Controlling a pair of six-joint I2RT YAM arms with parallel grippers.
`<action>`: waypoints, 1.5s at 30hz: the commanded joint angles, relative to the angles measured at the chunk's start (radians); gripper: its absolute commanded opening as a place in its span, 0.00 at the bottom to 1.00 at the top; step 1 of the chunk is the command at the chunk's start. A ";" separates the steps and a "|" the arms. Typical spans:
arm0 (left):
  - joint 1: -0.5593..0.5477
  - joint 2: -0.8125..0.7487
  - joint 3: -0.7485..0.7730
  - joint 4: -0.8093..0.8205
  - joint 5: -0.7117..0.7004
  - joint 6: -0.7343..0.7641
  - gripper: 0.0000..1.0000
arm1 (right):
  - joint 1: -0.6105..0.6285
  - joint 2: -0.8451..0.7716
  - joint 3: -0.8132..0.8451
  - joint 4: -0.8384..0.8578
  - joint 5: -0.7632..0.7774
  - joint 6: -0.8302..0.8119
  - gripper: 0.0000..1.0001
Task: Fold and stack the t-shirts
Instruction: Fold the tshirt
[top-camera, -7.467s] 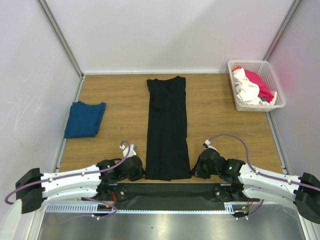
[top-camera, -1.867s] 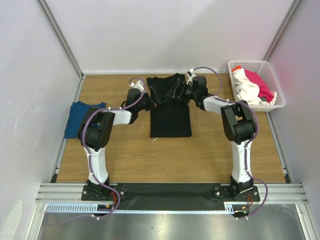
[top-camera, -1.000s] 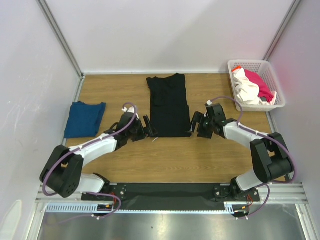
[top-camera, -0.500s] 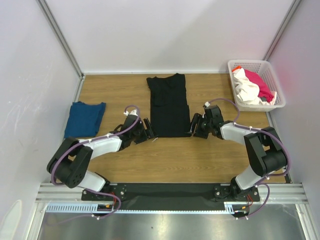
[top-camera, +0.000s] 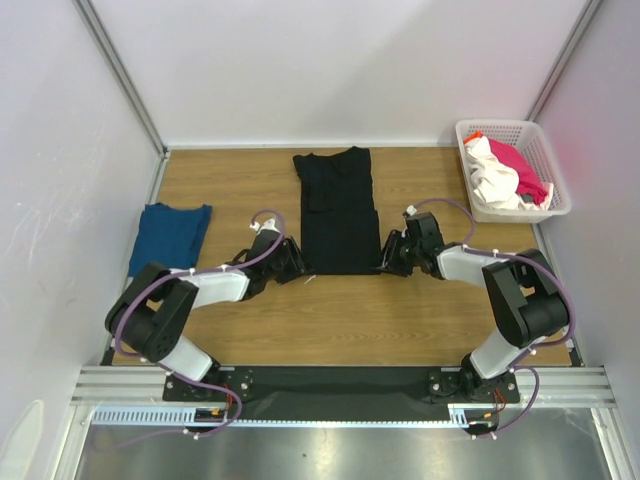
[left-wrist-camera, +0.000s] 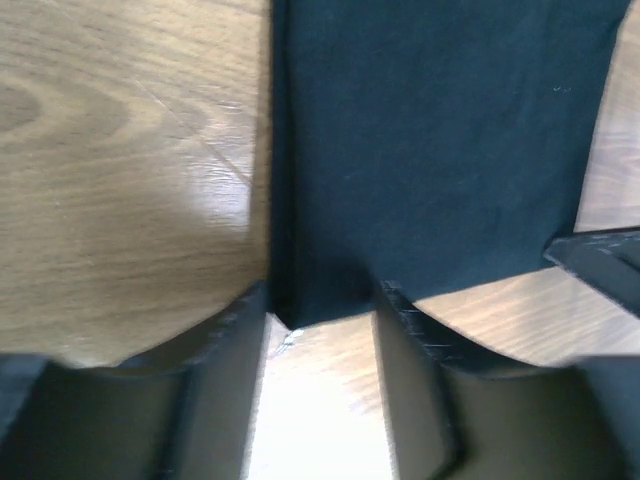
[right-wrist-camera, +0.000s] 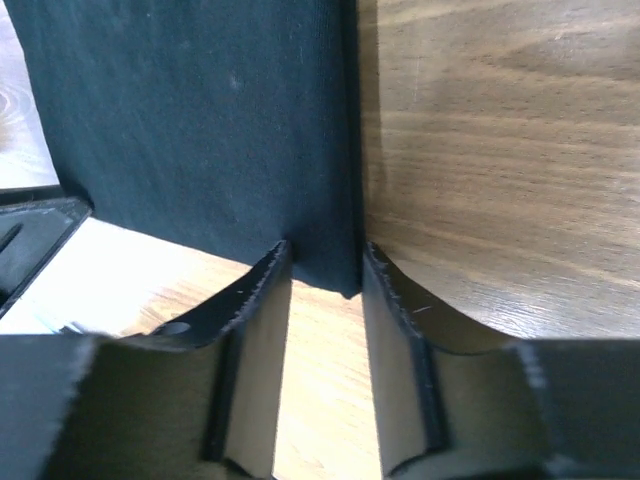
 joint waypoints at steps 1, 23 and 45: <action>-0.007 0.031 -0.014 0.011 0.003 -0.010 0.49 | 0.011 0.017 -0.006 0.032 -0.003 0.003 0.38; -0.222 -0.358 -0.264 -0.280 -0.055 -0.161 0.00 | 0.267 -0.403 -0.376 -0.104 0.122 0.189 0.00; -0.301 -0.719 0.176 -0.859 -0.300 -0.012 0.87 | 0.303 -0.650 0.072 -0.651 0.255 0.046 0.73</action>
